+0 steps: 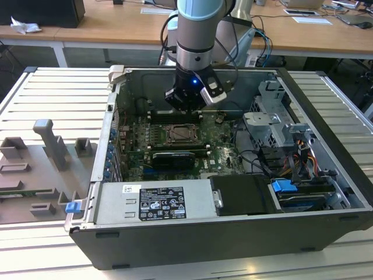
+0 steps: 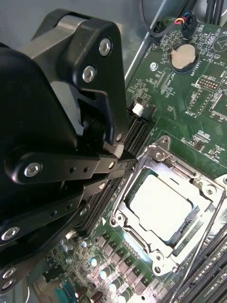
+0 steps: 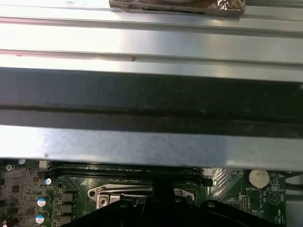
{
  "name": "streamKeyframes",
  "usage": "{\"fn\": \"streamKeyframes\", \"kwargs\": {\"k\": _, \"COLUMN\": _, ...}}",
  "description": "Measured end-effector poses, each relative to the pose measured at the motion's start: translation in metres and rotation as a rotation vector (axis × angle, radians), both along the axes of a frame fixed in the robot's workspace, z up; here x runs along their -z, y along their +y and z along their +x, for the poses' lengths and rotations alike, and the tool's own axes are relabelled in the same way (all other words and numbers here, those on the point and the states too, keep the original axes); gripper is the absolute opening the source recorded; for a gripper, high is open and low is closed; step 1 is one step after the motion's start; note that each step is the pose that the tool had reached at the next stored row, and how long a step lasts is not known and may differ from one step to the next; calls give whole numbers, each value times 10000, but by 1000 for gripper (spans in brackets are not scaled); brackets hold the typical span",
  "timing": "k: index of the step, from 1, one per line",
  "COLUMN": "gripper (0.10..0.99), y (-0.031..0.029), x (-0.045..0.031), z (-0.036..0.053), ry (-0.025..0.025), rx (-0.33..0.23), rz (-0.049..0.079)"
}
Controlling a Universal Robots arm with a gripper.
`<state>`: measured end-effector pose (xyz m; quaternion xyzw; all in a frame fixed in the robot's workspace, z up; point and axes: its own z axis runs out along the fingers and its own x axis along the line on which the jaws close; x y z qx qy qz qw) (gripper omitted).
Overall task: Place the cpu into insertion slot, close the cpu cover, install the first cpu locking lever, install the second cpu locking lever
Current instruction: 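Install the first cpu locking lever, then install the second cpu locking lever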
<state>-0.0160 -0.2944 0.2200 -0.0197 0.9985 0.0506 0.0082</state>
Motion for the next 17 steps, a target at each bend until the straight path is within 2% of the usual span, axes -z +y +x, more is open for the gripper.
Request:
{"fn": "streamKeyframes", "kwargs": {"k": 14, "gripper": 106, "y": -85, "x": 0, "z": 0, "ry": 0, "rx": 0, "rz": -1}}
{"fn": "streamKeyframes", "kwargs": {"k": 17, "gripper": 106, "y": -89, "x": -1, "z": 0, "ry": 0, "rx": 2, "rz": -1}}
